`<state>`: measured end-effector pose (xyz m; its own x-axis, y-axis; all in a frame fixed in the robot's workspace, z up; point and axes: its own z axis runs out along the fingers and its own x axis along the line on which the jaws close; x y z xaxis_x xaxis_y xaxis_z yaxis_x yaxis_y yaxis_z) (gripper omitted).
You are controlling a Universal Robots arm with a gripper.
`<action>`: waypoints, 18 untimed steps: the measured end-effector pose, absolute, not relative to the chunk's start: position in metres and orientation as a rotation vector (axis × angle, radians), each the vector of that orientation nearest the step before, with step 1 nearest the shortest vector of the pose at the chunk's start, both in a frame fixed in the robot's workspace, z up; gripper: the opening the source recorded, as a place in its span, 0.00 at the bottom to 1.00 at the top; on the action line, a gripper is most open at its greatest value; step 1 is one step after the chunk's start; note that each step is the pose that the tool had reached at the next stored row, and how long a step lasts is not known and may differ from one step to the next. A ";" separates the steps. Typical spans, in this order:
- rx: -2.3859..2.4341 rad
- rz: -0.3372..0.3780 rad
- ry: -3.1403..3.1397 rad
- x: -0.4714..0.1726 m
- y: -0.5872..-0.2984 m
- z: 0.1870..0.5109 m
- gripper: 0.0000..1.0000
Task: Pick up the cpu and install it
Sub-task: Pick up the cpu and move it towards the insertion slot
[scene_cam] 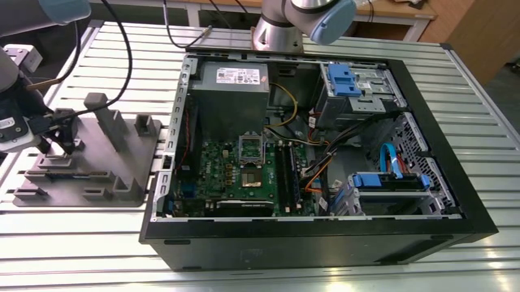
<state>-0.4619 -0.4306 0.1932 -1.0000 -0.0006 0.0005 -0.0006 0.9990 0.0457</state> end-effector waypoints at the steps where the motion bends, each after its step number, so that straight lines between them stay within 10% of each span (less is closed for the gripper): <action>1: 0.001 -0.072 -3.140 -0.462 -0.431 0.193 0.47; 18: 0.001 -0.072 -3.140 -0.462 -0.431 0.187 0.47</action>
<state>-0.4623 -0.4306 0.1873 -1.0000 -0.0007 0.0003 -0.0007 0.9990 0.0458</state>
